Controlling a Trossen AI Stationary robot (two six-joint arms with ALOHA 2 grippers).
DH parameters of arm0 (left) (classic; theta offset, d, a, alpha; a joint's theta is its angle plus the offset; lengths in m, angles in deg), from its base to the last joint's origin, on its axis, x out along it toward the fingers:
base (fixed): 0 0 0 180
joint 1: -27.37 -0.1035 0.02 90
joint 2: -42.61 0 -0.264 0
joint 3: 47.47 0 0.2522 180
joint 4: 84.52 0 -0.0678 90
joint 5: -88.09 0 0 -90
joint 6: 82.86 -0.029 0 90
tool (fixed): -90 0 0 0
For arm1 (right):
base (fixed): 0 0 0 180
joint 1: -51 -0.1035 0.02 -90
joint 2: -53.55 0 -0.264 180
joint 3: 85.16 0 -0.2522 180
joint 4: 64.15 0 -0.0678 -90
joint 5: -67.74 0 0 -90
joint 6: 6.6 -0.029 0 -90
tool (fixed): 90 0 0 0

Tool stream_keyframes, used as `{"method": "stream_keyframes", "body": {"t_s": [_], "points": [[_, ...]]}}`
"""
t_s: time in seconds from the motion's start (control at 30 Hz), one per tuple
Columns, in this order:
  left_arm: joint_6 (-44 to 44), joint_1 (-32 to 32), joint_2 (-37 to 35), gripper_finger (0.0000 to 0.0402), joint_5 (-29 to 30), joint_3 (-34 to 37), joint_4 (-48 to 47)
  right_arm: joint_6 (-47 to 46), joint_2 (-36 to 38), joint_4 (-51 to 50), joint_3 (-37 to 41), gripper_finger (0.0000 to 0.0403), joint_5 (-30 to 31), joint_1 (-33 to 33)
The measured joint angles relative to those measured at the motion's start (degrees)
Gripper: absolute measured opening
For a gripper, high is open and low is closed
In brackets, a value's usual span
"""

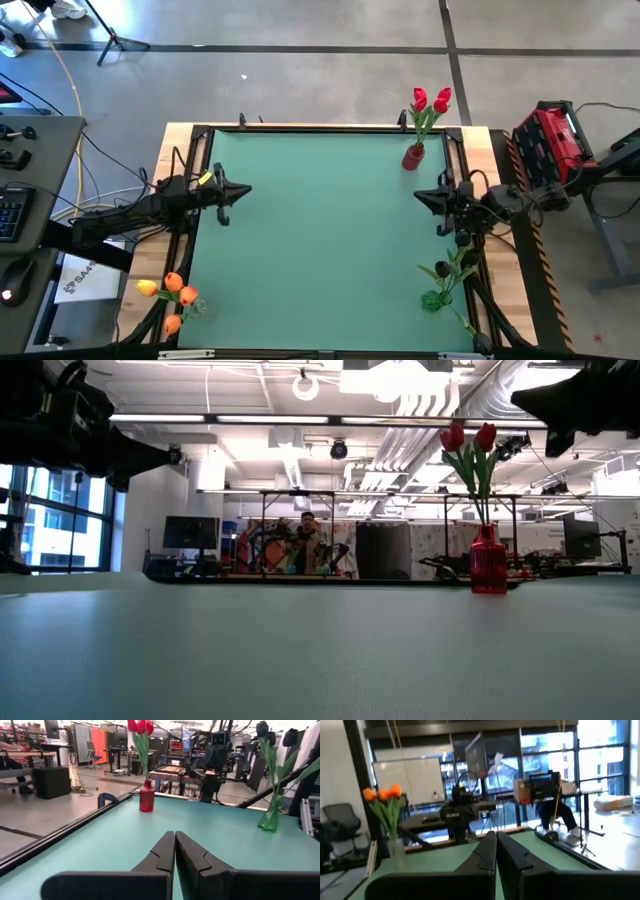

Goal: Sort flowers into vase by color
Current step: Return to Home Position

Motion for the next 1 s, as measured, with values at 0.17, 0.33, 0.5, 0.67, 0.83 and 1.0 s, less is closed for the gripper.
{"method": "stream_keyframes", "body": {"t_s": [0.17,0.33,0.5,0.67,0.83,1.0], "points": [[0.4,0.0,0.0,0.0,1.0,0.0,-0.2,-1.6,0.2,6.1,6.4,0.0,-0.5,2.3],[0.4,-0.1,0.0,0.0,1.0,0.0,-0.3,-2.0,0.4,4.1,6.4,0.0,-3.8,5.3],[0.4,-0.1,-0.3,0.0,1.0,0.0,-0.3,-1.0,0.6,3.9,6.4,0.0,-5.9,9.2],[0.4,-0.1,-0.5,0.0,0.8,0.0,-0.3,-2.4,0.6,3.6,6.4,0.0,-11.1,11.7],[0.6,0.2,-0.5,0.0,-1.0,0.0,0.0,-3.9,0.6,0.2,6.5,0.0,-12.7,12.7],[0.1,1.8,-0.5,0.0,-0.8,0.3,0.9,-3.0,0.6,0.3,6.5,0.0,-14.3,12.7]]}}
